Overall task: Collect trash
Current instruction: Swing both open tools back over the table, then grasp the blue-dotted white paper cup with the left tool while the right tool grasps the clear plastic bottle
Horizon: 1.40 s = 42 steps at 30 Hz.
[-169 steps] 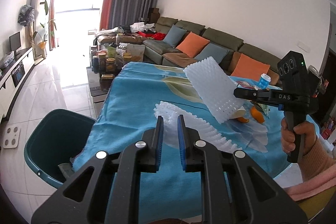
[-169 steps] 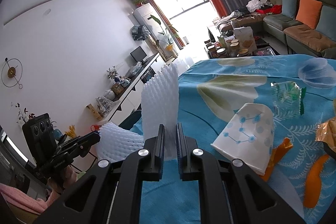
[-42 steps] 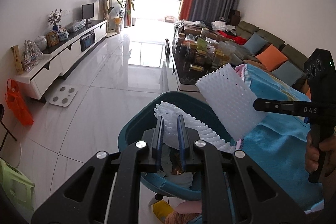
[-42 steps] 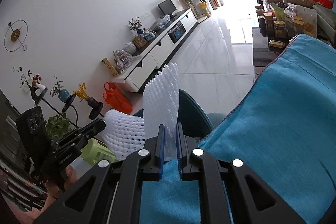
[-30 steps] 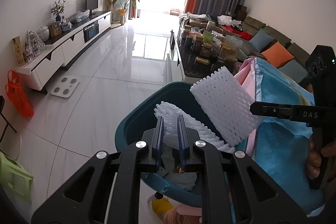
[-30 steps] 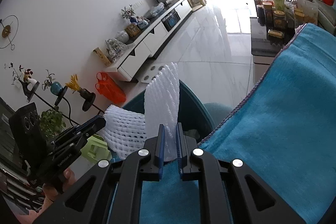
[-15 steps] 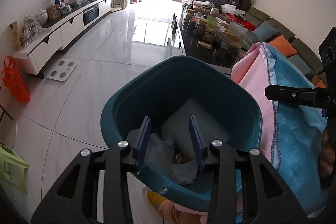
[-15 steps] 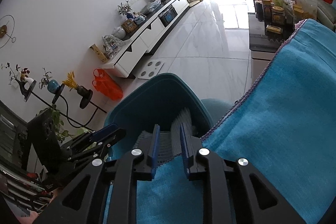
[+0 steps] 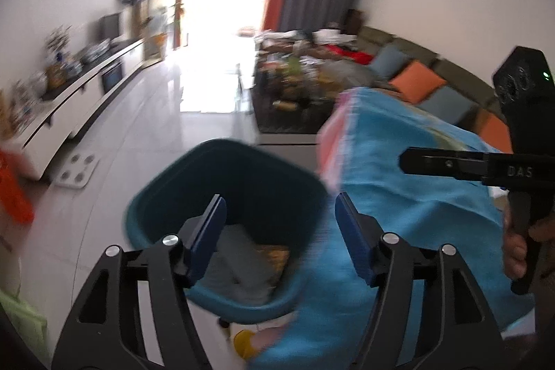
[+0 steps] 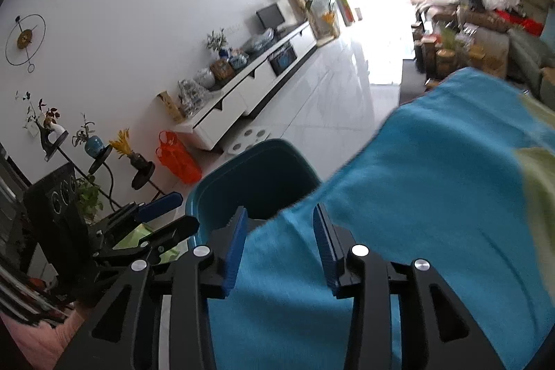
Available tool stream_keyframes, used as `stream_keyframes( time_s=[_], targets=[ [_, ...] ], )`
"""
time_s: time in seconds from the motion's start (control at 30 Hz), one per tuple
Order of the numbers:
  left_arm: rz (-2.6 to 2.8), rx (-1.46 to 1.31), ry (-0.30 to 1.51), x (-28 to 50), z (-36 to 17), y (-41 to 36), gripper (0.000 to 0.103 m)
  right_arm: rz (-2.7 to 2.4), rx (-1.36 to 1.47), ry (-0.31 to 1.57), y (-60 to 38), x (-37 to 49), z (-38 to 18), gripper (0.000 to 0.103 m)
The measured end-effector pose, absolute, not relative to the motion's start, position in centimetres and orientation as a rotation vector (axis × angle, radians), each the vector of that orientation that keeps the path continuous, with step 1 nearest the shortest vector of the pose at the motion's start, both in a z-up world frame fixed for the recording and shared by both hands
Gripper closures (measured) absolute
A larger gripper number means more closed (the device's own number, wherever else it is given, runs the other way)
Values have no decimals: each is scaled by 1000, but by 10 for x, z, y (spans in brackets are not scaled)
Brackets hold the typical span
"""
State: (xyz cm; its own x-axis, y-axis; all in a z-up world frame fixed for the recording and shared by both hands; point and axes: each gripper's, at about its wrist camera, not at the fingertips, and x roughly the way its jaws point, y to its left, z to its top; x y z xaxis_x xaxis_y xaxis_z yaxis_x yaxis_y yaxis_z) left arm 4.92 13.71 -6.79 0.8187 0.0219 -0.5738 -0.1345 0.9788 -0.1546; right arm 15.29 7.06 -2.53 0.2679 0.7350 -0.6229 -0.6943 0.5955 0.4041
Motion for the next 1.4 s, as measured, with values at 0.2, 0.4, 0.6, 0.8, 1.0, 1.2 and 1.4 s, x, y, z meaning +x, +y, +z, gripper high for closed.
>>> stream_keyframes(
  time_s=[0.2, 0.4, 0.6, 0.8, 1.0, 1.2, 1.4],
  targets=[
    [-111, -101, 572, 56, -51, 66, 38, 867, 76, 797, 5, 133, -14, 62],
    [-286, -37, 600, 80, -54, -5, 38, 690, 130, 744, -76, 115, -10, 62],
    [-411, 46, 639, 102, -60, -67, 40, 535, 182, 707, -142, 107, -9, 62],
    [-474, 82, 695, 124, -67, -103, 43, 435, 240, 687, -193, 114, -15, 61],
    [-502, 117, 758, 140, -74, -125, 48, 394, 255, 691, -213, 132, -23, 61],
    [-514, 173, 810, 150, -82, -146, 55, 378, 267, 692, -224, 147, -30, 56],
    [-514, 190, 847, 161, -88, -156, 70, 352, 258, 717, -229, 165, -36, 49]
  ],
)
